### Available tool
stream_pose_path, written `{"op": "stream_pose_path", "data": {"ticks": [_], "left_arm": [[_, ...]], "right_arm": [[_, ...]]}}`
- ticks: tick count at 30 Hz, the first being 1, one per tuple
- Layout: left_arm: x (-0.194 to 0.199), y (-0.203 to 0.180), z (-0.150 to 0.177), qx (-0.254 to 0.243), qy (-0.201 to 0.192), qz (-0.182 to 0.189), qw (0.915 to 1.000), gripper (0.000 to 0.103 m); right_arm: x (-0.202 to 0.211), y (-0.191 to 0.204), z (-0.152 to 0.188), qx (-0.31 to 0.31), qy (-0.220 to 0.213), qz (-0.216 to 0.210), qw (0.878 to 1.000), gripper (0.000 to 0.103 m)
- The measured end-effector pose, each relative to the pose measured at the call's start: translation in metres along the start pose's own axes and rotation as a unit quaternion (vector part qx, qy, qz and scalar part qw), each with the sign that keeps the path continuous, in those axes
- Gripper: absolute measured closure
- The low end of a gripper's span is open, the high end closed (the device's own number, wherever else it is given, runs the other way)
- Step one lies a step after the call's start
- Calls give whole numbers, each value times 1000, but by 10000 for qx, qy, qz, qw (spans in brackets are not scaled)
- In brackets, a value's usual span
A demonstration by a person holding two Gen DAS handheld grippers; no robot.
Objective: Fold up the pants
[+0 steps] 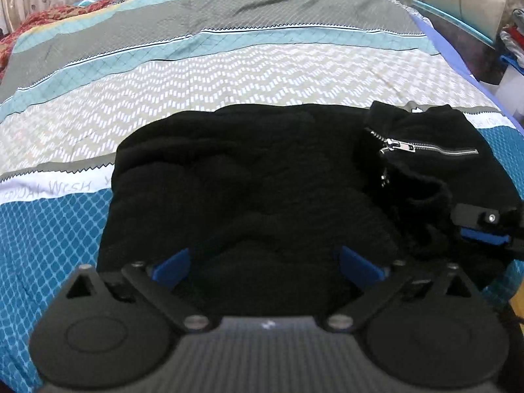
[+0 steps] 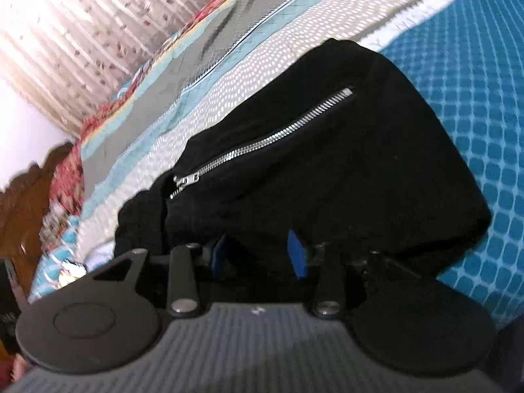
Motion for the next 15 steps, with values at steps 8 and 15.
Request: {"op": "stream_pose_path", "data": {"ticks": [8, 15], "left_arm": [[2, -2, 1, 39, 42, 6, 10000, 0], [8, -1, 3, 172, -39, 193, 9997, 0]], "right_arm": [[8, -5, 1, -286, -82, -151, 9994, 59], [6, -3, 3, -353, -172, -146, 9991, 58]]}}
Point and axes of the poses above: each gripper's, at about its wrist camera, not at the fingertips, and x roughly against the way its jaws point, y to its left, z to its underside, the point moved 8 cm from there along -x, roughly the way its jaws point, and after that the axes turned 8 degrees about x, right-handed, at the moved point
